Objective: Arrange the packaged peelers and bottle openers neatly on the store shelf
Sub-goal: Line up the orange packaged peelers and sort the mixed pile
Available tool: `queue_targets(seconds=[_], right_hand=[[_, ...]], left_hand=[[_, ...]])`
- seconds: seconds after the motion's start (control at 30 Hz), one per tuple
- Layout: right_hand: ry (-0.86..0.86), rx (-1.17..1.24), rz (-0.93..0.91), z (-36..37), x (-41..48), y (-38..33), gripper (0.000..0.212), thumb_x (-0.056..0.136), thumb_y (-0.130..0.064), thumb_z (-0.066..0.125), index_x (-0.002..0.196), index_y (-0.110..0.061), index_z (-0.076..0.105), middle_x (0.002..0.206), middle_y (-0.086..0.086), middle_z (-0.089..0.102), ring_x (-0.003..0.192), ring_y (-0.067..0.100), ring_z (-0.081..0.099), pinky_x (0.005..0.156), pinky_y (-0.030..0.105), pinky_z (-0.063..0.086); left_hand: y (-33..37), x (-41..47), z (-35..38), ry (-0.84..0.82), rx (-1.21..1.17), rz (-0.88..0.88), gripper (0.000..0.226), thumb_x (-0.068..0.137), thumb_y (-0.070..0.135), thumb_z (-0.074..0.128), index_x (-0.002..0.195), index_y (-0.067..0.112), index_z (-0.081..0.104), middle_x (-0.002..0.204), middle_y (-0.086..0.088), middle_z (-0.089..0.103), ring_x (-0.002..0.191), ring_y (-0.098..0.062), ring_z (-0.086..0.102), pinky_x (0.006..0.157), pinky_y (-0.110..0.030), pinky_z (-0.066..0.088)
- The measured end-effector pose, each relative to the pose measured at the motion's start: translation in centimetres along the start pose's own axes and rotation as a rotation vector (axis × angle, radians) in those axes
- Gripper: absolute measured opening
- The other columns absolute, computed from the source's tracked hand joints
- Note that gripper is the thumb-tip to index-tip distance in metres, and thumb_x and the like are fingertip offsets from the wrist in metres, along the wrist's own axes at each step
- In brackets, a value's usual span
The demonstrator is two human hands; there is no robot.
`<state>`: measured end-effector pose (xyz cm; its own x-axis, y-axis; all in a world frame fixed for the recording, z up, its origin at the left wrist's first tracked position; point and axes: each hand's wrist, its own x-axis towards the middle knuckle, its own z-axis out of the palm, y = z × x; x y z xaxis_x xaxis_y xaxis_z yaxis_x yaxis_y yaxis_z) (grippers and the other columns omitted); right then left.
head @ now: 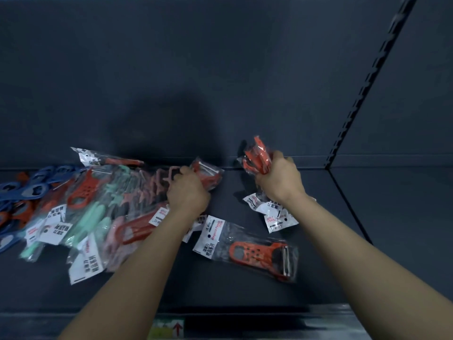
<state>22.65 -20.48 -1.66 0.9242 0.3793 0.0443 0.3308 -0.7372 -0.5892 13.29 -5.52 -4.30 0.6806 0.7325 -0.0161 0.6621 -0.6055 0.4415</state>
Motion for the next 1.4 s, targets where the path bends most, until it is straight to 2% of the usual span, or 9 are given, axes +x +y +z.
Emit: queue_targets(seconds=[0.17, 0.23, 0.4, 0.53, 0.67, 0.83, 0.97, 1.13, 1.4], right_hand=[[0.031, -0.029, -0.014, -1.0, 0.5, 1.0, 0.055, 0.084, -0.015, 0.061, 0.133, -0.009, 0.039, 0.121, 0.018, 0.043, 0.097, 0.041, 0.057, 0.085, 0.04, 0.047], [0.05, -0.046, 0.005, -1.3, 0.4, 1.6, 0.055, 0.084, -0.014, 0.061, 0.134, -0.009, 0.037, 0.122, 0.018, 0.043, 0.096, 0.041, 0.057, 0.082, 0.04, 0.047], [0.077, -0.072, 0.064, -2.1, -1.1, 3.2, 0.061, 0.085, -0.015, 0.061, 0.139, -0.014, 0.034, 0.125, 0.017, 0.043, 0.101, 0.04, 0.056, 0.084, 0.039, 0.046], [0.141, -0.07, 0.127, -2.8, -3.3, 4.8, 0.059, 0.087, -0.019, 0.062, 0.139, -0.015, 0.035, 0.126, 0.017, 0.044, 0.1, 0.039, 0.057, 0.083, 0.039, 0.047], [0.201, -0.037, 0.171, -3.4, -5.6, 5.5, 0.063, 0.087, -0.024, 0.062, 0.143, -0.02, 0.032, 0.128, 0.016, 0.043, 0.101, 0.038, 0.057, 0.085, 0.037, 0.045], [0.256, -0.053, 0.179, -3.6, -7.8, 5.4, 0.064, 0.087, -0.021, 0.061, 0.144, -0.021, 0.03, 0.126, 0.014, 0.042, 0.099, 0.037, 0.057, 0.083, 0.034, 0.044], [0.295, -0.063, 0.18, -4.2, -8.4, 5.4, 0.062, 0.087, -0.021, 0.06, 0.143, -0.019, 0.031, 0.125, 0.015, 0.043, 0.099, 0.039, 0.057, 0.084, 0.038, 0.045], [0.34, -0.067, 0.184, -5.7, -8.7, 6.2, 0.064, 0.086, -0.017, 0.059, 0.143, -0.021, 0.031, 0.124, 0.014, 0.043, 0.097, 0.04, 0.057, 0.082, 0.037, 0.044], [0.43, -0.046, 0.191, -10.0, -8.7, 10.1, 0.065, 0.086, -0.021, 0.06, 0.144, -0.022, 0.03, 0.125, 0.012, 0.044, 0.099, 0.037, 0.056, 0.085, 0.036, 0.044]], left_hand=[[0.9, -1.9, -2.0, -0.014, -0.029, 0.099, 0.042, 0.071, 0.013, 0.066, 0.106, 0.002, 0.046, 0.116, -0.015, 0.041, 0.094, -0.037, 0.053, 0.077, -0.037, 0.044], [1.5, -3.0, -2.5, -0.1, -0.035, 0.179, 0.038, 0.07, 0.016, 0.066, 0.102, 0.007, 0.048, 0.107, -0.01, 0.04, 0.088, -0.031, 0.052, 0.078, -0.035, 0.046], [2.2, -5.8, -2.0, -0.329, -0.031, 0.325, 0.029, 0.071, 0.014, 0.063, 0.097, 0.013, 0.049, 0.091, -0.003, 0.057, 0.08, -0.021, 0.057, 0.059, -0.027, 0.04], [1.6, -6.9, -1.2, -0.459, -0.056, 0.456, 0.032, 0.07, 0.016, 0.065, 0.098, 0.014, 0.047, 0.086, -0.001, 0.058, 0.079, -0.022, 0.059, 0.067, -0.03, 0.043], [1.3, -7.1, -0.1, -0.284, 0.007, 0.539, 0.035, 0.074, 0.025, 0.064, 0.103, 0.022, 0.045, 0.093, 0.005, 0.054, 0.094, -0.019, 0.049, 0.089, -0.036, 0.029], [1.3, -6.6, -0.1, -0.153, -0.144, 0.549, 0.028, 0.077, 0.024, 0.064, 0.1, 0.026, 0.047, 0.095, 0.008, 0.057, 0.091, -0.017, 0.048, 0.081, -0.036, 0.025], [2.2, -6.4, -0.9, -0.108, -0.323, 0.574, 0.028, 0.074, 0.015, 0.066, 0.098, 0.017, 0.051, 0.083, 0.004, 0.062, 0.076, -0.02, 0.058, 0.075, -0.034, 0.044], [4.7, -6.2, -1.1, 0.007, -0.37, 0.603, 0.023, 0.076, 0.015, 0.063, 0.094, 0.009, 0.049, 0.082, -0.004, 0.061, 0.072, -0.025, 0.056, 0.063, -0.033, 0.042], [11.0, -7.7, -0.1, -0.069, -0.491, 0.615, 0.021, 0.08, 0.015, 0.06, 0.097, 0.013, 0.046, 0.075, 0.0, 0.058, 0.067, -0.021, 0.058, 0.059, -0.038, 0.049]])
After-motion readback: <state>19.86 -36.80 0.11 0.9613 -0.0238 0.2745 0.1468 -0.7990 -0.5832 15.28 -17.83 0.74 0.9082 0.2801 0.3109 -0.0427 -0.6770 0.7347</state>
